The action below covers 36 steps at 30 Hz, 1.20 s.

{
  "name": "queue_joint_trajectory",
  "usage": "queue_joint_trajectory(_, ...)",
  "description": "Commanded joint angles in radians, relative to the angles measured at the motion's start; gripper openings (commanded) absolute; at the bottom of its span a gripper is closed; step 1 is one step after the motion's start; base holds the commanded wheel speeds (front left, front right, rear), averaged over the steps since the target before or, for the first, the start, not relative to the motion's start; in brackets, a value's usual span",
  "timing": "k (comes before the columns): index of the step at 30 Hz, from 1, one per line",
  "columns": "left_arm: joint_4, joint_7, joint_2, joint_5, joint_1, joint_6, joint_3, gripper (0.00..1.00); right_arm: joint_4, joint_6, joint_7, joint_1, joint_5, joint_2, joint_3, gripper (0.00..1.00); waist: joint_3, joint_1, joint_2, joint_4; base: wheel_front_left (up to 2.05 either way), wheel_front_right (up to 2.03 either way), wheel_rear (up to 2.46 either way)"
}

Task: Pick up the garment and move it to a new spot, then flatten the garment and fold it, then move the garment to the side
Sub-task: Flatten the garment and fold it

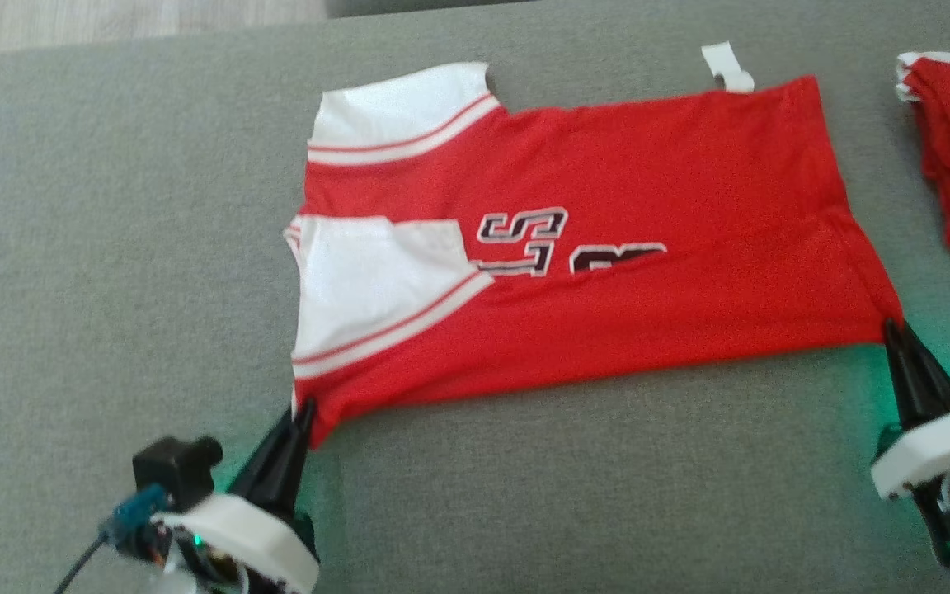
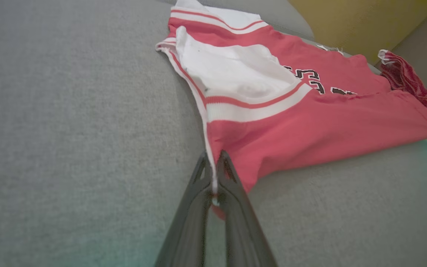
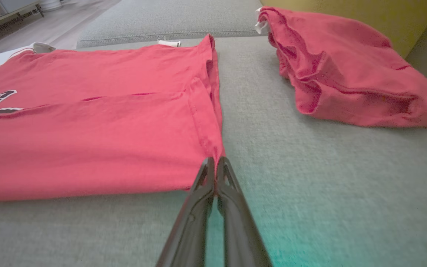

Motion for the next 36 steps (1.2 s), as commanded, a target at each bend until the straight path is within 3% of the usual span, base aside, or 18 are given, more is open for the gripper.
queue_joint_trajectory(1,-0.048,0.009,0.034,-0.021,0.019,0.001,0.046,0.0,-0.04,0.003,-0.013,0.039,-0.001,-0.053,0.002,0.0,-0.013,0.0,-0.0001,-0.013,0.0,0.0,0.0)
queue_joint_trajectory(10,-0.115,0.07,0.05,-0.065,0.144,0.008,0.014,0.0,-0.114,0.003,0.049,0.165,-0.011,-0.053,-0.039,0.0,-0.045,0.0,-0.0001,-0.03,0.0,0.0,0.0)
queue_joint_trajectory(11,-0.113,0.074,0.049,-0.065,0.146,0.008,0.009,0.0,-0.116,0.003,0.056,0.172,-0.011,-0.051,-0.042,0.4,-0.05,0.0,-0.0001,-0.029,0.0,0.0,0.0)
queue_joint_trajectory(12,-0.11,0.076,0.047,-0.065,0.146,0.008,0.006,0.23,-0.12,0.003,0.06,0.179,-0.012,-0.05,-0.046,0.9,-0.054,0.0,-0.0001,-0.027,0.0,0.0,0.0)
queue_joint_trajectory(13,-0.105,0.081,0.046,-0.064,0.146,0.009,0.002,0.63,-0.124,0.003,0.061,0.183,-0.014,-0.048,-0.052,1.0,-0.06,0.0,-0.0001,-0.026,0.0,0.0,0.0)
queue_joint_trajectory(14,-0.101,0.081,0.046,-0.06,0.142,0.013,0.001,1.0,-0.128,0.003,0.061,0.186,-0.015,-0.047,-0.059,1.0,-0.065,0.0,-0.0001,-0.025,0.0,0.0,0.0)
queue_joint_trajectory(24,-0.124,0.089,0.094,-0.006,0.006,0.025,0.032,1.0,-0.247,0.003,0.049,0.177,-0.058,-0.037,-0.125,1.0,-0.046,0.0,-0.0001,-0.029,0.0,0.0,0.0)
queue_joint_trajectory(29,-0.136,0.186,0.152,0.005,-0.281,-0.038,0.062,1.0,-0.331,0.003,0.065,0.148,-0.107,0.0,-0.155,1.0,0.042,0.0,-0.0001,-0.027,0.0,0.0,0.0)
queue_joint_trajectory(36,0.012,0.358,0.162,-0.047,-0.657,-0.1,0.031,1.0,-0.384,0.003,0.088,0.077,-0.14,0.032,-0.138,1.0,0.146,0.0,-0.0001,-0.055,0.0,0.0,0.0)
